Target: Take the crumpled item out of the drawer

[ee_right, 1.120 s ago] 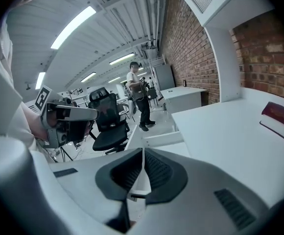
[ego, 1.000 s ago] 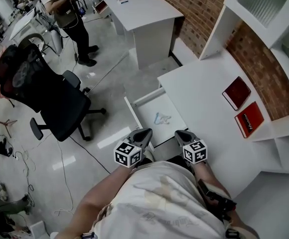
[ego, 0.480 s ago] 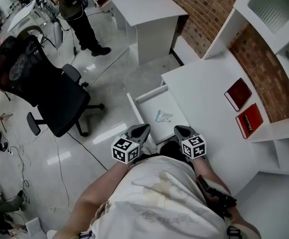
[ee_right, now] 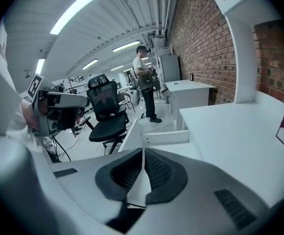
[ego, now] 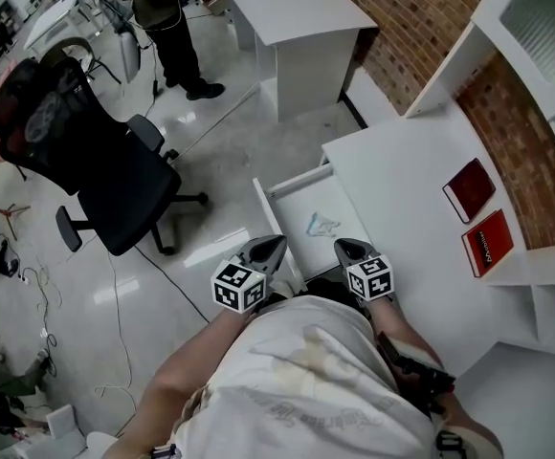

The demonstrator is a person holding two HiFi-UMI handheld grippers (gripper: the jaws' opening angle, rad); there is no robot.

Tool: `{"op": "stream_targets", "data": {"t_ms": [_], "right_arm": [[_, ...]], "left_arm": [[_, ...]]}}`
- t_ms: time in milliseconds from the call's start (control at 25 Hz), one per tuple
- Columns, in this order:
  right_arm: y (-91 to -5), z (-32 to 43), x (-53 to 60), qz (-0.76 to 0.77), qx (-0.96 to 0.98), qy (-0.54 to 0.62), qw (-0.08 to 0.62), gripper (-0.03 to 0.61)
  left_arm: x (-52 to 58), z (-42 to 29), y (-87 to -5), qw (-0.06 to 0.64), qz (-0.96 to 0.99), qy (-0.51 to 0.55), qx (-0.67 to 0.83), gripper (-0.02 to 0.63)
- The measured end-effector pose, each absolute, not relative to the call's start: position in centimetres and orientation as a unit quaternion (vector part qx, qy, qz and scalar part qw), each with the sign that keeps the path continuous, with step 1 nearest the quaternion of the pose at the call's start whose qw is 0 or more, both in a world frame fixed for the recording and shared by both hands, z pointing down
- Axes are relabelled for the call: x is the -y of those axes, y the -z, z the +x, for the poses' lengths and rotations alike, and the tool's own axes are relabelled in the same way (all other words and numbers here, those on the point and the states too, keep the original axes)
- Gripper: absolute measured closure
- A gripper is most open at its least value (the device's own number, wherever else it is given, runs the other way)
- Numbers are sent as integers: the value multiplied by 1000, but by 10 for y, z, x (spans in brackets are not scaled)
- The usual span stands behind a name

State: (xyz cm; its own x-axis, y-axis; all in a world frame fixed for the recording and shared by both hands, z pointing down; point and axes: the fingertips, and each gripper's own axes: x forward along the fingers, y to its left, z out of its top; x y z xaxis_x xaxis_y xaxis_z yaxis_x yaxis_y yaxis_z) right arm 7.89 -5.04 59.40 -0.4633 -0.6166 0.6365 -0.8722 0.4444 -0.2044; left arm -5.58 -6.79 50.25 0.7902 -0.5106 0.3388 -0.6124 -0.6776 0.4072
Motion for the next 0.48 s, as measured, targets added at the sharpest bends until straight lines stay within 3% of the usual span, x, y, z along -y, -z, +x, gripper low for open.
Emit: {"op": "stream_targets", "data": {"t_ms": [480], "right_arm": [[-632, 82, 75, 429, 805, -278, 301, 546]], "left_arm": [[86, -62, -519, 287, 890, -104, 339, 594]]}}
